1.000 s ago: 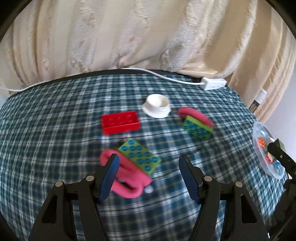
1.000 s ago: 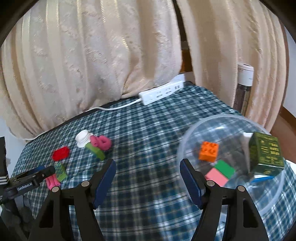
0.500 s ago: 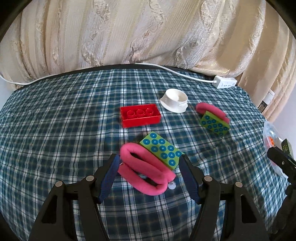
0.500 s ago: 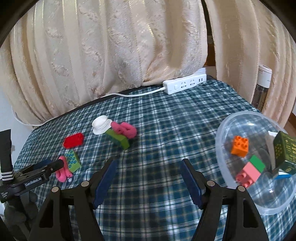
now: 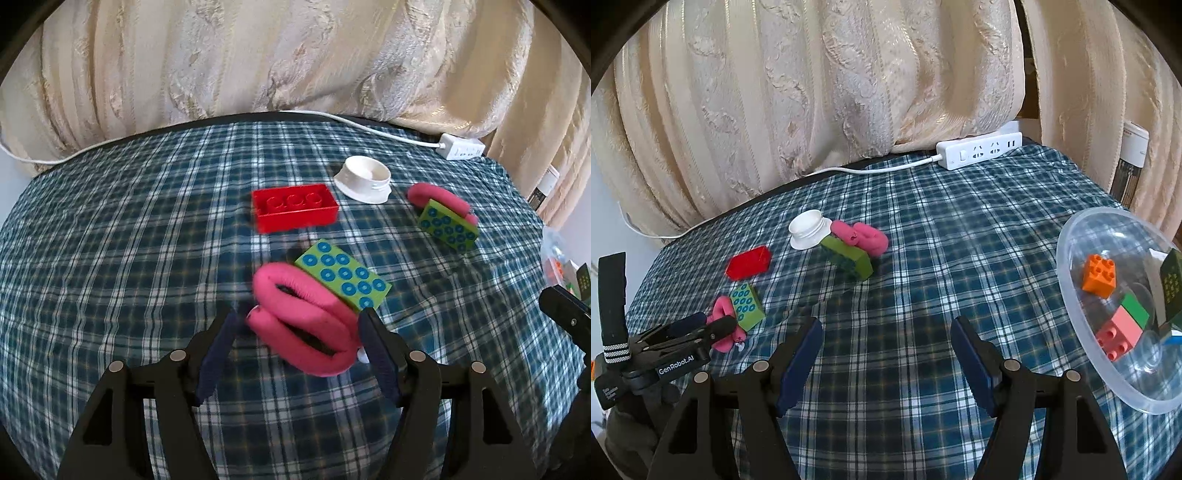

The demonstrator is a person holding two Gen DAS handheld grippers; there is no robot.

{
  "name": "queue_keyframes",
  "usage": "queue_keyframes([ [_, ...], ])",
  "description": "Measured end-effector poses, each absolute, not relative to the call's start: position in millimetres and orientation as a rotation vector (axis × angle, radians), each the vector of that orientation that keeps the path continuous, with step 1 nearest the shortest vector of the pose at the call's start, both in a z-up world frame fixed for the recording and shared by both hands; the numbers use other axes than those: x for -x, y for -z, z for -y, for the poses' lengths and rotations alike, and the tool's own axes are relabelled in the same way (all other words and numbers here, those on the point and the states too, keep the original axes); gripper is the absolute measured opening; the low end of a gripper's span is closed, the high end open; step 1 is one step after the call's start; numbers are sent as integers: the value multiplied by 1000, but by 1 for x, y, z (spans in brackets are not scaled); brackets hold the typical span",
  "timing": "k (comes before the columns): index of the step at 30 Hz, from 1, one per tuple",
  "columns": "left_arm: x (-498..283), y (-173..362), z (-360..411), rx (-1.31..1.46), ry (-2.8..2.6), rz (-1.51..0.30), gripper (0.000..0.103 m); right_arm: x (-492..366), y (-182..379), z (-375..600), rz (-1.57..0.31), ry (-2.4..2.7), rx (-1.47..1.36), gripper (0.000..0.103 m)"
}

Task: Organize objects
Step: 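Grasp the pink foam tube with the left gripper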

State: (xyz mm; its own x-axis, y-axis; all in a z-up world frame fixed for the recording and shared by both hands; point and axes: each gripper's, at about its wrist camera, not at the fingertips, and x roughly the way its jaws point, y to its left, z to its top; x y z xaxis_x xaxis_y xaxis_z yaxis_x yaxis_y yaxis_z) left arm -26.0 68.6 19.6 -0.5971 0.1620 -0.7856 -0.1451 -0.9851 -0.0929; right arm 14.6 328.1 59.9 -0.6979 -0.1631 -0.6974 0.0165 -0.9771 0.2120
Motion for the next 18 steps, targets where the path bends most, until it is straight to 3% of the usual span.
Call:
queue_keyframes([
  [18, 12, -25, -32, 1358, -2716, 107, 72, -13, -57, -316, 261, 2749, -1177, 75],
])
